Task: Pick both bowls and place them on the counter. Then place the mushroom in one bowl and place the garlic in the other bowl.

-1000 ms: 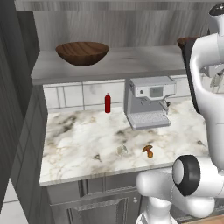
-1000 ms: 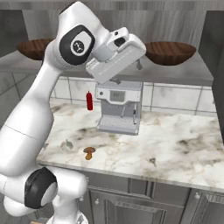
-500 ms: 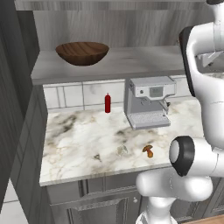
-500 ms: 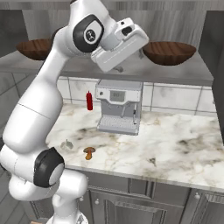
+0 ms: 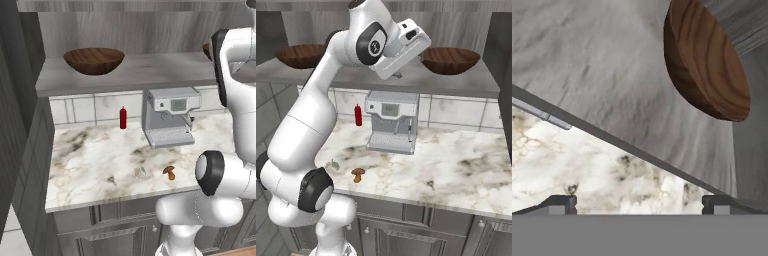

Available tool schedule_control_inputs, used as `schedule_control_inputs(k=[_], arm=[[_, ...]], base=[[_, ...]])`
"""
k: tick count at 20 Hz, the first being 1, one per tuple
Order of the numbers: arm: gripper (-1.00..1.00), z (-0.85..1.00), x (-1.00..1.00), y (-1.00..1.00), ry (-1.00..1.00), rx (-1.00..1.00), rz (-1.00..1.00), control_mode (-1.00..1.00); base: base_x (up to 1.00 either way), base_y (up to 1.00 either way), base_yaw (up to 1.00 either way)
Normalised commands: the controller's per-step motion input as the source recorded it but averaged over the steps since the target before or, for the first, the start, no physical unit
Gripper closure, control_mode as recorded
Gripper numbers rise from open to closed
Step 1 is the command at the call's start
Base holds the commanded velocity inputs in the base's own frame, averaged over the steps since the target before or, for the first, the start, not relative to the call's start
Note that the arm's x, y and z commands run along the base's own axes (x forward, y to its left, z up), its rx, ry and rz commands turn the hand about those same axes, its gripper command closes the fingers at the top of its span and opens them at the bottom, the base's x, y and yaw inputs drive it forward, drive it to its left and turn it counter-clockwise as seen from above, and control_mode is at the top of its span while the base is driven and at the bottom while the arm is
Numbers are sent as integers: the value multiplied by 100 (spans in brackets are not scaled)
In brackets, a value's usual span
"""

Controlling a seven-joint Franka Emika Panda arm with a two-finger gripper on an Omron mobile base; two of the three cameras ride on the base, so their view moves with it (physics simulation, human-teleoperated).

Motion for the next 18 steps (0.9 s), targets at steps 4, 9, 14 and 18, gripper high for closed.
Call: schedule_control_inputs(k=[4,9,14,18], arm=[[-100,0,11,-6,-6,-3,6,-100],[-100,-17,4,0,-4,-4,0,-100],[-100,-2,14,0,-8,-1,0,-100],[-100,0,26,0,-5,0,0,-100]], base=[[0,0,0],[0,0,0],[0,0,0],[0,0,0]])
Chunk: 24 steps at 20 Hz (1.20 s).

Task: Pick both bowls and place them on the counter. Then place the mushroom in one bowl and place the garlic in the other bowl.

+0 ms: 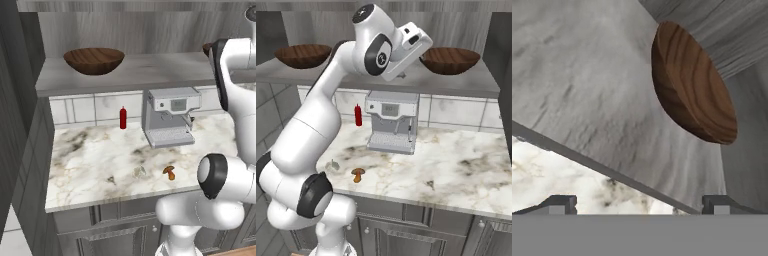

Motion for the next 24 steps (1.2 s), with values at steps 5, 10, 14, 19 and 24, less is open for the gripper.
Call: schedule_control_inputs(k=[5,10,14,19,24], arm=[[-100,0,28,0,-1,0,0,-100],[-100,0,32,0,1,0,0,-100],[-100,0,35,0,5,-1,0,-100],[-100,0,32,-2,4,0,0,-100],[-100,7,28,-11,3,0,0,-100]], base=[[0,0,0],[0,0,0],[0,0,0],[0,0,0],[0,0,0]])
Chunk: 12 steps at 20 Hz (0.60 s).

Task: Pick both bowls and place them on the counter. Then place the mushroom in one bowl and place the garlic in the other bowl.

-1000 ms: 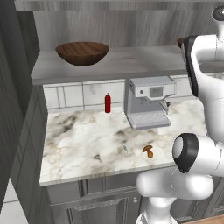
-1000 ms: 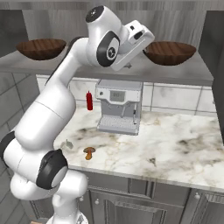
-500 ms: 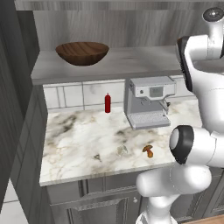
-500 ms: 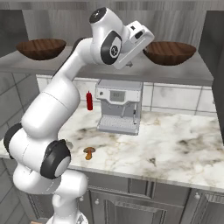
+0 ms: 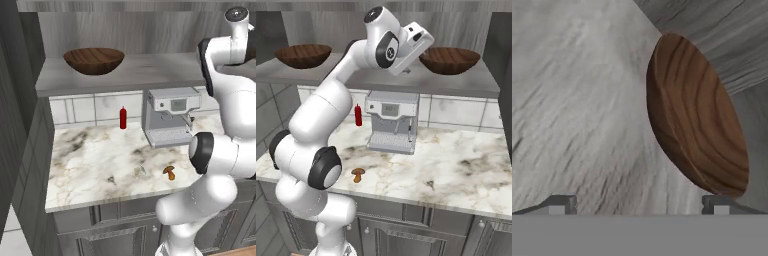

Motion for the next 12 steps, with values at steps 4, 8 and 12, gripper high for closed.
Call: schedule_control_inputs(k=[4,8,12], arm=[[-100,0,28,-13,4,0,0,-100],[-100,0,29,-8,4,0,0,-100],[-100,0,30,-11,3,0,0,-100]], base=[[0,0,0],[0,0,0],[0,0,0]])
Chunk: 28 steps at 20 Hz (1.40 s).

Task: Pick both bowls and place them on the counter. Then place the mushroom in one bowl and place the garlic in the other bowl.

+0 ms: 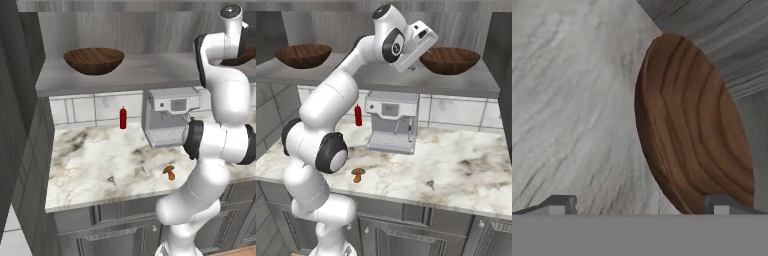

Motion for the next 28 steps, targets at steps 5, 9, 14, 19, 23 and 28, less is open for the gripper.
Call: schedule_control_inputs(k=[5,9,14,19,23,28], arm=[[-100,0,21,-11,2,0,0,-100],[-100,-1,19,-9,2,0,0,-100],[-100,-6,22,-4,4,0,0,-100],[-100,-10,23,-5,8,0,0,-100],[-100,-26,7,0,15,0,0,-100],[-100,-21,16,0,15,0,0,-100]], base=[[0,0,0],[0,0,0],[0,0,0],[0,0,0],[0,0,0],[0,0,0]])
